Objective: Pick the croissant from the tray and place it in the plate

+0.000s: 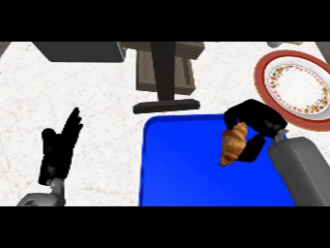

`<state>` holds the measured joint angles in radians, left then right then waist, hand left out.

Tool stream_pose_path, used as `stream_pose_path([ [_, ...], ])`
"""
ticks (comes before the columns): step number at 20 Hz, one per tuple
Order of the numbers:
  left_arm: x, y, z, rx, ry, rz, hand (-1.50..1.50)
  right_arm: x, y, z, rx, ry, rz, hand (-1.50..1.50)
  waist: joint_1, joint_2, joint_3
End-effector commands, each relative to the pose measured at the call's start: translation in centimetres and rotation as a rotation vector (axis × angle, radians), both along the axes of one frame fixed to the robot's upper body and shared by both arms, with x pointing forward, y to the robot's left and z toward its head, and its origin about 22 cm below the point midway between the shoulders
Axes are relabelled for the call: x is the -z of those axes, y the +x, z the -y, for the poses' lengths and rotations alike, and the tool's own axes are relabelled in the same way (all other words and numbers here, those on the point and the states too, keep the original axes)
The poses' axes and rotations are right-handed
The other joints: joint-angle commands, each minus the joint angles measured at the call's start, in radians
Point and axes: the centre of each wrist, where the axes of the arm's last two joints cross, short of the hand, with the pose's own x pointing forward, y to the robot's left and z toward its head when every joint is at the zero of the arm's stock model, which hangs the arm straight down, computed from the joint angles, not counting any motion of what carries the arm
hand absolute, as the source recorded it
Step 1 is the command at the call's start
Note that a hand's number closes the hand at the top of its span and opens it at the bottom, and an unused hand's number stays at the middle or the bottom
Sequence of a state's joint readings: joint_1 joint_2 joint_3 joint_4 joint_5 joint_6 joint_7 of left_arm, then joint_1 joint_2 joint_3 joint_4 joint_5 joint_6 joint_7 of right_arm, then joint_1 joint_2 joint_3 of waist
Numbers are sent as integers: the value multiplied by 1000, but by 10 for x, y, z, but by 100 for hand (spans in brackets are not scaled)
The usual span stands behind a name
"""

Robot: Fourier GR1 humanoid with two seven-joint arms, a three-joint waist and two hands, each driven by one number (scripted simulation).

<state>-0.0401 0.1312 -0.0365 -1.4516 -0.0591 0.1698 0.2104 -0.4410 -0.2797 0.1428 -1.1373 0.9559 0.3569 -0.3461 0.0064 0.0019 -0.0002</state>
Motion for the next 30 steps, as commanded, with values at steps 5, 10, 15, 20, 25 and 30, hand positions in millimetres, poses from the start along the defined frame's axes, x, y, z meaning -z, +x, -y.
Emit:
stream_pose_path([
  [5, -1, 8, -2, -3, 3, -8, 0, -46, 39, -4, 459, 50, 239, 150, 2, 1, 0],
  [10, 5, -7, 3, -1, -3, 8, 0, -85, 33, 9, 507, 170, 412, 150, -8, -5, 0],
  [15, -2, -7, -11, -1, -6, 2, 0, -105, 29, 36, 684, 202, 618, 150, -5, -3, 0],
  [20, 7, -7, -10, 0, -6, 6, 0, -120, 25, 64, 821, 194, 597, 150, -4, -2, 0],
  [25, 1, -7, 8, 2, -13, -7, 0, -122, 41, 103, 873, 222, 562, 150, 3, 0, 1],
  [30, -6, 3, 9, 16, -3, -2, 0, -107, 66, 116, 921, 157, 517, 150, 14, 3, 1],
])
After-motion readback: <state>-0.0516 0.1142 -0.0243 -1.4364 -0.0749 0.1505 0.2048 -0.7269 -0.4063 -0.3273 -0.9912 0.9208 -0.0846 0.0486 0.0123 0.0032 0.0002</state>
